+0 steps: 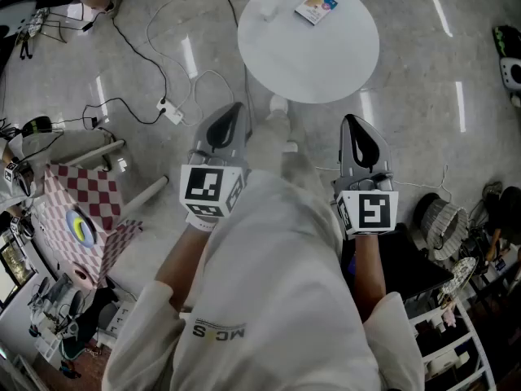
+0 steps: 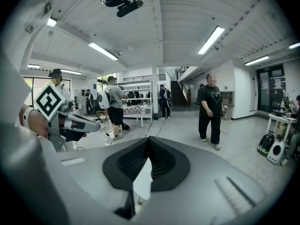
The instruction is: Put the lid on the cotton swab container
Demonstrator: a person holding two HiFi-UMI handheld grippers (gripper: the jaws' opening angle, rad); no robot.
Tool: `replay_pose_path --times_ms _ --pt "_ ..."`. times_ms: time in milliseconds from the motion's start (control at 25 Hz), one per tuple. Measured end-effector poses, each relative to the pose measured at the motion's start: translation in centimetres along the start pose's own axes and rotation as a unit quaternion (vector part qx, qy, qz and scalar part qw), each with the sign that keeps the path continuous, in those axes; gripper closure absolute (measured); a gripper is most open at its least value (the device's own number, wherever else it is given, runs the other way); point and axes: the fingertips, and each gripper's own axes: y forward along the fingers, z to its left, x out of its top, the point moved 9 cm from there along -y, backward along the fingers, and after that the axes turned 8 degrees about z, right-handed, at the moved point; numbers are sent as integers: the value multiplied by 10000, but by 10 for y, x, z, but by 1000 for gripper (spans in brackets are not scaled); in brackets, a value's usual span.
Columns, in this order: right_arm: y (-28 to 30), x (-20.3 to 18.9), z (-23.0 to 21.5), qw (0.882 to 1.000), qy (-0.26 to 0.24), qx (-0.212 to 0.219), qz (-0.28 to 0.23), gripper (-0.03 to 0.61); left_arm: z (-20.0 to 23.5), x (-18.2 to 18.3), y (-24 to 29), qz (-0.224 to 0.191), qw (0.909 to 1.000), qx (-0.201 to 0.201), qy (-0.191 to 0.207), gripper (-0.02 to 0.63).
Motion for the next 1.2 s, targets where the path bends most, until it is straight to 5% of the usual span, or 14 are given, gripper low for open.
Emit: replay_pose_path --times_ms 280,520,1200 --pt "-59 2 44 9996 67 -9 -287 591 -51 8 -63 -256 9984 -382 315 614" --pt "-60 4 65 9994 63 -157 -300 591 -45 9 -77 -315 9967 -624 416 614" --pt "50 61 155 9968 541 -561 -202 592 124 36 -86 -287 9911 -1228 422 614"
